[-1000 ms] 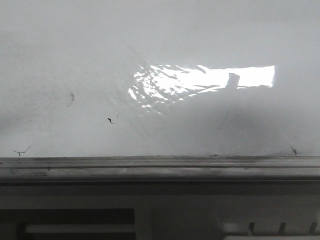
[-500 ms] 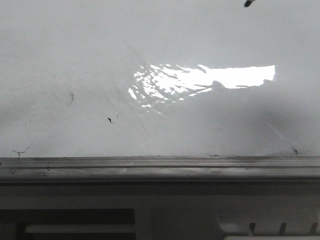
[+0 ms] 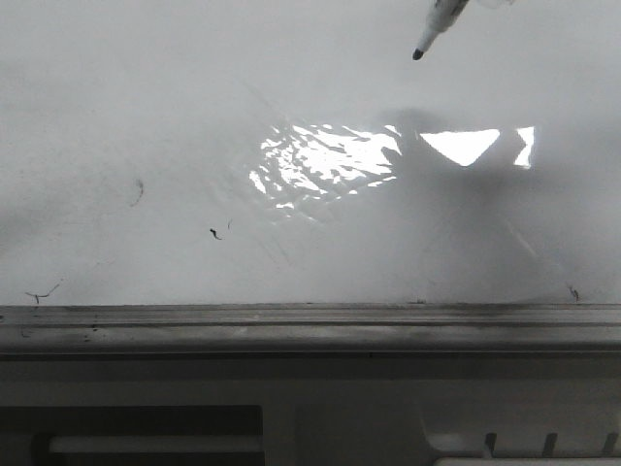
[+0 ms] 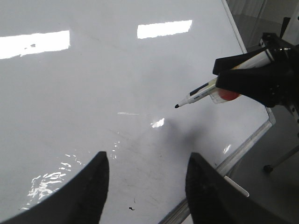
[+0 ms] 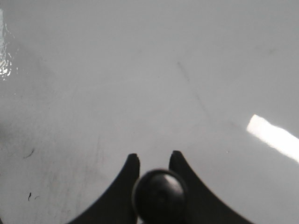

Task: Write number 9 on whiteboard

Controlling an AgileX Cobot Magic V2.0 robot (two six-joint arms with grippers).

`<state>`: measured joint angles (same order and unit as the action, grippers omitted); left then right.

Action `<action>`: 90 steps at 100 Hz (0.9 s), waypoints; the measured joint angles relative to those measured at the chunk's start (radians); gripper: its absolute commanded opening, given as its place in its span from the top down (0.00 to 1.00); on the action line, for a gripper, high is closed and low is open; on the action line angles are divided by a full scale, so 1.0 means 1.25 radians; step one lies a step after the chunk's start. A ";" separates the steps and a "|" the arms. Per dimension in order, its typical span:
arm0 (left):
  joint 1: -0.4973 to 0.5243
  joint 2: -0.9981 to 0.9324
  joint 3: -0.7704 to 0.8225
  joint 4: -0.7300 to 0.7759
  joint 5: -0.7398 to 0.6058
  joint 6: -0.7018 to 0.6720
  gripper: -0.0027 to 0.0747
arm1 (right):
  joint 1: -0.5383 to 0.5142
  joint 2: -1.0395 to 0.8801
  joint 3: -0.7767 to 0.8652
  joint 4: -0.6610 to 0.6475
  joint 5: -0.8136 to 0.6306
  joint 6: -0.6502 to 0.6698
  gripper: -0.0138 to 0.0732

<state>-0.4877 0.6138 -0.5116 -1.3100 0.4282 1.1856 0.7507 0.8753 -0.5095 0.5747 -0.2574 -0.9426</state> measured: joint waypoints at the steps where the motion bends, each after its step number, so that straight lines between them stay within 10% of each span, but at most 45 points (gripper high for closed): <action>1: 0.000 0.000 0.000 0.000 0.002 0.000 0.53 | 0.000 0.002 0.000 0.000 0.000 0.000 0.90; 90: 0.000 0.000 0.000 0.000 0.008 0.000 0.53 | -0.007 0.138 -0.078 0.050 0.168 0.004 0.92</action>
<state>-0.4877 0.6138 -0.5116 -1.3100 0.4381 1.1856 0.7424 1.0475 -0.6076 0.6376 -0.0476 -0.9371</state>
